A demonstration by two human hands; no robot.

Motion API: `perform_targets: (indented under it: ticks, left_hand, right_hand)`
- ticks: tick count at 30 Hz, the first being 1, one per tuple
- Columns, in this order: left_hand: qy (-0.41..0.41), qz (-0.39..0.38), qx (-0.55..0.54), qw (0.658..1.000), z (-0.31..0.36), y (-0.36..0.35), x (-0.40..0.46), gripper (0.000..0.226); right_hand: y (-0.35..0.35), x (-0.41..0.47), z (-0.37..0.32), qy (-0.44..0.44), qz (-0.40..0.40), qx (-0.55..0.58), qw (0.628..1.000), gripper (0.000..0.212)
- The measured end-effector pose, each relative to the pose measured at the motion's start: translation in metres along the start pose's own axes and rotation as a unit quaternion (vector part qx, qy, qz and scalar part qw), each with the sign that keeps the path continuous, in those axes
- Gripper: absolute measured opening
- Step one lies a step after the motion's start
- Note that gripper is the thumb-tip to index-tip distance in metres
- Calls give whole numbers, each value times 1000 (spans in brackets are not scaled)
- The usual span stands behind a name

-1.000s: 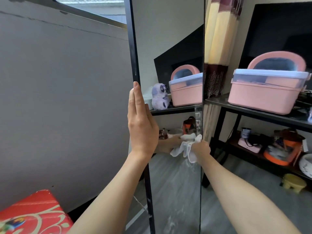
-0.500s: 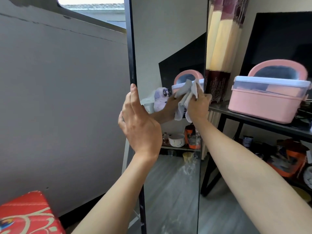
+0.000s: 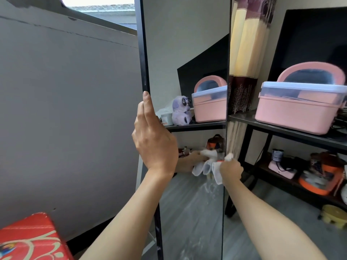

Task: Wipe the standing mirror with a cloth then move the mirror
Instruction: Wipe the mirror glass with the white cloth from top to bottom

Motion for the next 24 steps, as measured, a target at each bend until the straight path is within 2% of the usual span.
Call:
perform_targets:
  ticks: [3, 6, 9, 13, 17, 24]
  left_hand:
    - [0, 1, 7, 1000, 1, 0, 0, 62]
    - [2, -11, 14, 1000, 0, 0, 0, 72]
    - [10, -13, 12, 1000, 1, 1, 0, 74]
    - [16, -5, 12, 1000, 2, 1, 0, 72]
    - [18, -4, 17, 1000, 2, 0, 0, 72]
    - [22, 8, 14, 1000, 5, 2, 1, 57]
  right_hand:
    - [14, -12, -43, 109, 5, 84, 990, 40]
    - [21, -17, -90, 216, 7, 113, 970, 39]
    - [23, -17, -127, 261, 24, 85, 961, 42]
    - [9, -11, -148, 301, -12, 75, 951, 43]
    - [-1, 2, -133, 270, -28, -1, 962, 49]
    - [-12, 21, -52, 101, -97, -5, 990, 51]
Point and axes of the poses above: each hand's wrist, its own x-axis towards the middle knuckle, its own y-axis out of the back of the hand, z = x × y, the point moved 2 cm from there along x, towards the middle knuckle, and after that the axes turned 11 degrees about -y, right-handed, at the moved point
